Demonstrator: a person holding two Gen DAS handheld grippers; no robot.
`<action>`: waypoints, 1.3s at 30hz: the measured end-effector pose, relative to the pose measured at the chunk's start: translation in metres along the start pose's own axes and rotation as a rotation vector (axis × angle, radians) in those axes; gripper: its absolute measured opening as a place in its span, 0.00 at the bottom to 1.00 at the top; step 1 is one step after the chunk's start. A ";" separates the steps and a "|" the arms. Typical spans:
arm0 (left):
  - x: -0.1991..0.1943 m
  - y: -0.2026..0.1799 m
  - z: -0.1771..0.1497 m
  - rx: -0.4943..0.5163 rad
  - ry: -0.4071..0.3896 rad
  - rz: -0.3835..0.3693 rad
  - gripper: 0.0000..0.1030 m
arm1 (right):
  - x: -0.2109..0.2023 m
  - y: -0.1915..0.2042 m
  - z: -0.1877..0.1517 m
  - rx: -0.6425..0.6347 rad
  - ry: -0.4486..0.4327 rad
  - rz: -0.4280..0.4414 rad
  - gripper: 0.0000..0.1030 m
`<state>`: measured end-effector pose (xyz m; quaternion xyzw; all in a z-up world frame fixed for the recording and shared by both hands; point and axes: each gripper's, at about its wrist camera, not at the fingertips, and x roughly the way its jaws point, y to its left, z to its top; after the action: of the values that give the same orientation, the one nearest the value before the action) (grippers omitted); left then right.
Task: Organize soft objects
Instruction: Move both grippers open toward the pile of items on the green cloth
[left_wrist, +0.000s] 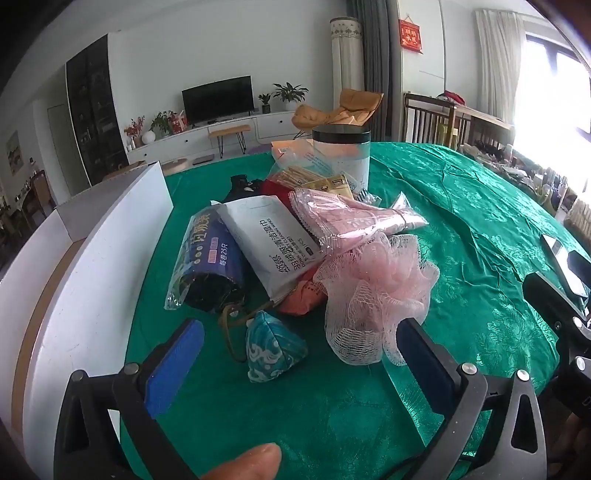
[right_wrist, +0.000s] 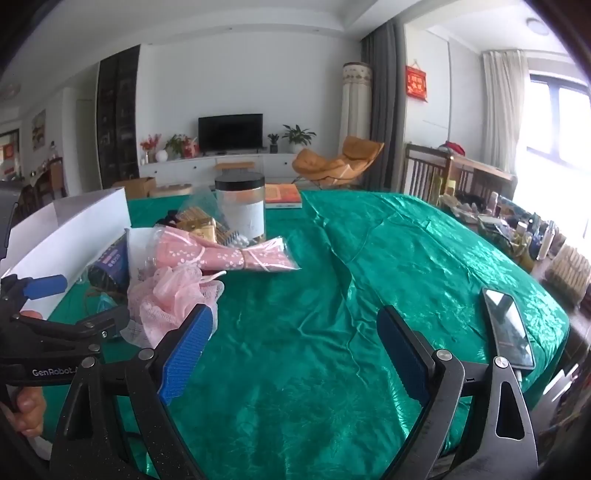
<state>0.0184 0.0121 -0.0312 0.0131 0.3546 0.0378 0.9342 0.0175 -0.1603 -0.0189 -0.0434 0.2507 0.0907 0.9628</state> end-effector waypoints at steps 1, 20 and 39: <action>0.000 -0.001 0.000 0.003 0.003 0.001 1.00 | 0.000 0.000 0.000 -0.001 0.001 0.002 0.89; 0.005 -0.002 -0.005 0.018 0.028 0.012 1.00 | 0.003 0.003 -0.002 -0.011 0.018 0.021 0.89; 0.011 -0.002 -0.008 0.035 0.058 0.044 1.00 | 0.007 0.005 -0.005 -0.017 0.030 0.031 0.89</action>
<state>0.0218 0.0106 -0.0446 0.0359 0.3819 0.0525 0.9220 0.0203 -0.1546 -0.0265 -0.0489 0.2650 0.1068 0.9571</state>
